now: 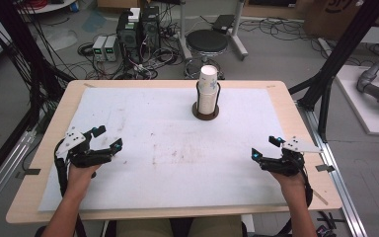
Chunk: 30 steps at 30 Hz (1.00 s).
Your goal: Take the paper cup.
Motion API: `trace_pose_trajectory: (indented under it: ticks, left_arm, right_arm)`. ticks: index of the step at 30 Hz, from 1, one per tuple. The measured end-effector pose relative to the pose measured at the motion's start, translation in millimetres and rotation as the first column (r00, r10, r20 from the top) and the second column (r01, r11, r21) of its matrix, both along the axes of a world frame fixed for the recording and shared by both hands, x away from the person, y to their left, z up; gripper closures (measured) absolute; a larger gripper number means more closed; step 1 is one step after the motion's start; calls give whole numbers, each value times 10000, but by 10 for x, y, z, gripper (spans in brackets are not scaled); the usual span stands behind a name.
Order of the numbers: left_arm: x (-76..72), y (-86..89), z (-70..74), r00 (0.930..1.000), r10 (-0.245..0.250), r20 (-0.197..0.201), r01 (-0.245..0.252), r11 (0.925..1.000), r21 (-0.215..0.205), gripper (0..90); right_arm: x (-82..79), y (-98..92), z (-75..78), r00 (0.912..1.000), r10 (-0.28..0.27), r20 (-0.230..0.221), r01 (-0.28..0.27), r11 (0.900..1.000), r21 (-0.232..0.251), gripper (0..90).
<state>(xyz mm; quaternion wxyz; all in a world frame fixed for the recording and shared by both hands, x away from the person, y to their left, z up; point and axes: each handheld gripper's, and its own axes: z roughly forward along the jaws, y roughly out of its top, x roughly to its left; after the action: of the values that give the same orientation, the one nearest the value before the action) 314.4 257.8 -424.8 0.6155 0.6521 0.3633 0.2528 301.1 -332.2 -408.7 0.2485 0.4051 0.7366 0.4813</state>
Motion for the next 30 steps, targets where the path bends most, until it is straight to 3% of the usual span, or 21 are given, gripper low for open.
trace_pose_trajectory:
  ticks: [12, 20, 30]
  left_arm:
    - [24, -30, -15, 9999, -82, -77, 82, 10000, 17, 127]
    - [18, -16, -30, 9997, 13, -260, -13, 10000, -5, 127]
    - [-1, -46, -24, 9993, -143, -335, 146, 9999, 62, 127]
  right_arm:
    - [-6, -12, -6, 10000, -31, -76, 31, 10000, -14, 151]
    - [35, -14, -9, 9998, -86, -184, 90, 9997, 224, 151]
    - [176, 150, 125, 9991, 300, -304, -288, 9989, 375, 150]
